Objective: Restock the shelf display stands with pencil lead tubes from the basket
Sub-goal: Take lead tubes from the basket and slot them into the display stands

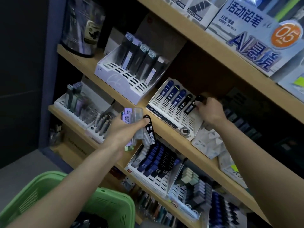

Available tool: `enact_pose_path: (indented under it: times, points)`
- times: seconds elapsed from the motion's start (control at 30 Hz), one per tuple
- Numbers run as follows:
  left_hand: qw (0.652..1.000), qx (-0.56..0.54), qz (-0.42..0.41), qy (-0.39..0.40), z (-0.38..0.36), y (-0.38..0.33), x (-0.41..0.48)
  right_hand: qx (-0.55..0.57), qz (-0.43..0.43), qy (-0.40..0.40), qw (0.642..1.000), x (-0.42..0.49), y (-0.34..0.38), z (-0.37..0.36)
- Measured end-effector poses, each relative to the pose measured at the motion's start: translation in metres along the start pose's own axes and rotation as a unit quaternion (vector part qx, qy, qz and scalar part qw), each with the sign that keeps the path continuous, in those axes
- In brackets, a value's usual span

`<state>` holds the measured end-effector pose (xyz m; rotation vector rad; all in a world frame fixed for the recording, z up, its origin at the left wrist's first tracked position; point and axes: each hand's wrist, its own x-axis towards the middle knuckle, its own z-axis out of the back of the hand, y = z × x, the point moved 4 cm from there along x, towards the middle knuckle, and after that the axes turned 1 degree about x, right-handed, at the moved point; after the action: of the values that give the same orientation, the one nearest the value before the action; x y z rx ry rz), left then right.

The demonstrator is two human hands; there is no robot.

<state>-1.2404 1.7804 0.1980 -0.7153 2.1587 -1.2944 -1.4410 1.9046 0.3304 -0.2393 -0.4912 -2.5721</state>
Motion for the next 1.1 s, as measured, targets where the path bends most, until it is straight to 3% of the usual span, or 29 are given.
enact_pose_path:
  times: [0.27, 0.57, 0.73, 0.83, 1.03, 1.1]
  points:
    - [1.0, -0.001, 0.014, 0.011, -0.005, 0.004, 0.001, 0.046, 0.003, 0.047, 0.998, 0.011, -0.01, -0.008]
    - [0.999, 0.004, 0.024, 0.023, -0.009, 0.008, 0.002, 0.121, 0.038, -0.001, 0.992, 0.022, -0.013, -0.001]
    - [0.999, 0.011, 0.033, 0.026, -0.01, 0.01, 0.002, 0.036, 0.081, 0.024, 0.996, 0.025, -0.015, -0.004]
    - [0.999, 0.01, 0.036, 0.033, -0.013, 0.011, 0.0, -0.014, 0.107, -0.029, 0.994, 0.027, -0.011, 0.0]
    - [0.999, 0.004, 0.03, 0.025, -0.011, 0.007, -0.002, -0.064, 0.088, -0.044, 0.993, 0.014, -0.005, 0.0]
    - [0.999, 0.0, 0.027, 0.022, -0.011, 0.006, -0.003, -0.064, 0.101, -0.096, 0.988, -0.003, 0.006, 0.003]
